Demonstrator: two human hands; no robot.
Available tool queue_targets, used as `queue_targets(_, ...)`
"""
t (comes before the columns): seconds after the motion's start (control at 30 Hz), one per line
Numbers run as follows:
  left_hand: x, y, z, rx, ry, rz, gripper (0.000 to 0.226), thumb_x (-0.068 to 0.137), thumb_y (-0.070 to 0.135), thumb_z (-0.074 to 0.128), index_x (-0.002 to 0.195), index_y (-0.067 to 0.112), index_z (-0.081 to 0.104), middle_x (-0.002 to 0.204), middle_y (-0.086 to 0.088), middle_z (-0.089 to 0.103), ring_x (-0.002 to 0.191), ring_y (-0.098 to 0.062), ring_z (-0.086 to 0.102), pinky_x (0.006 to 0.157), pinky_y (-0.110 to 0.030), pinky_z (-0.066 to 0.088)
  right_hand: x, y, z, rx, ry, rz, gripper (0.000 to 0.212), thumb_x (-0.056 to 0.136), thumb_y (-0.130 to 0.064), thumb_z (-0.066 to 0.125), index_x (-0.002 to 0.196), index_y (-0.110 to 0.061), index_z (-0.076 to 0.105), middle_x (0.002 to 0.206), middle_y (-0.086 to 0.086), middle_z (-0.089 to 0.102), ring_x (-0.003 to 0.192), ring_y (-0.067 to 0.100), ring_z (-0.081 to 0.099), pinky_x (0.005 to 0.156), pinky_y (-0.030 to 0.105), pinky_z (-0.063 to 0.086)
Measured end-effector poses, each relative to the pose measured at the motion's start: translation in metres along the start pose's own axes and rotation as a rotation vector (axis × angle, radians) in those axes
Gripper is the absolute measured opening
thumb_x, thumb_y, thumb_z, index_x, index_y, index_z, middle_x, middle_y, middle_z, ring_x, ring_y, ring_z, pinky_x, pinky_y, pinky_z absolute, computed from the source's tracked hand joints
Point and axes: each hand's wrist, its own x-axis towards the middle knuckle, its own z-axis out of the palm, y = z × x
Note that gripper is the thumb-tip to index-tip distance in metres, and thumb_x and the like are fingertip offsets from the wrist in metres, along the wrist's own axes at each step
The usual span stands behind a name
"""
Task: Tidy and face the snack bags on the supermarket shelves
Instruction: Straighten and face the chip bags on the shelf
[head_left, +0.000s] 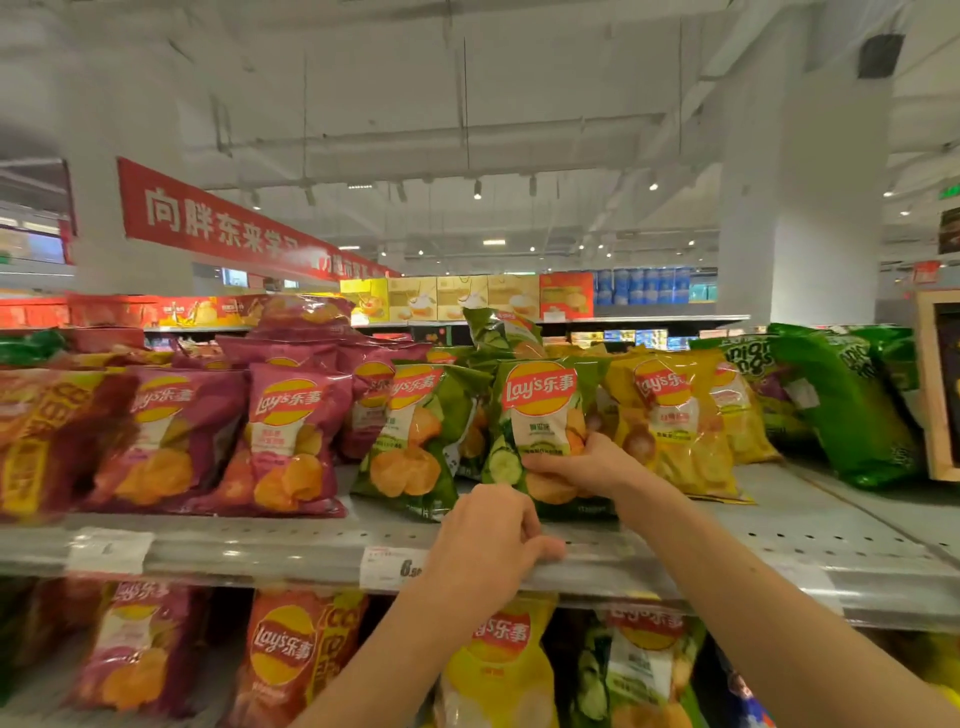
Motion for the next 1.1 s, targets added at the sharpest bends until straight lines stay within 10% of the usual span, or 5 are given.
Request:
queue_targets(0.2,0.000,-0.002,0.005,0.016,0.054,0.039,0.030,0.081,0.055,0.074,0.078,0.026,0.069,0.080,0.013,0.056,0.076,-0.005,0.054,0.072,-0.027,0.049,-0.005,-0.005,0.002,-0.014,-0.005,0.008,0.091,0.063,-0.048,0.093,0.140,-0.021,0.052,0.106,-0.011,0.064,0.084,-0.002,0.058,0.053,0.014,0.043)
queue_targets(0.47,0.000,-0.001,0.008,-0.005,0.038,0.028,0.027,0.082,0.056,0.072,0.076,0.031,0.063,0.081,0.013,0.058,0.077,-0.004,0.055,0.073,-0.029,0.052,-0.031,0.001,-0.020,-0.160,-0.008,-0.056,0.098,0.063,-0.065,0.086,0.140,-0.018,0.049,0.139,-0.001,0.059,0.120,0.020,0.060,0.101,0.038,0.053)
queue_targets(0.6,0.004,0.023,0.022,-0.148,0.110,0.027,0.029,0.084,0.059,0.067,0.084,0.031,0.064,0.078,0.013,0.063,0.076,-0.005,0.060,0.072,-0.034,0.055,-0.067,0.009,-0.054,-0.184,0.119,-0.209,0.052,0.076,-0.059,0.080,0.113,-0.033,0.053,0.104,-0.021,0.065,0.090,-0.002,0.059,0.068,0.016,0.049)
queue_targets(0.9,0.012,0.205,0.115,-0.577,0.261,0.055,0.017,0.087,0.037,0.071,0.095,0.023,0.066,0.084,0.010,0.066,0.082,-0.012,0.063,0.075,-0.035,0.053,-0.188,0.087,-0.219,0.017,0.509,-0.228,0.031,0.089,-0.040,0.075,0.114,-0.023,0.066,0.099,-0.005,0.073,0.091,0.004,0.068,0.074,0.020,0.053)
queue_targets(1.1,-0.024,0.387,0.203,-0.782,0.220,0.136,0.005,0.088,0.028,0.068,0.088,0.024,0.065,0.077,0.011,0.067,0.078,-0.017,0.066,0.077,-0.041,0.056,-0.283,0.173,-0.388,0.011,0.691,-0.064,0.029,0.087,-0.030,0.077,0.110,-0.013,0.071,0.101,0.009,0.076,0.099,0.026,0.072,0.092,0.048,0.057)
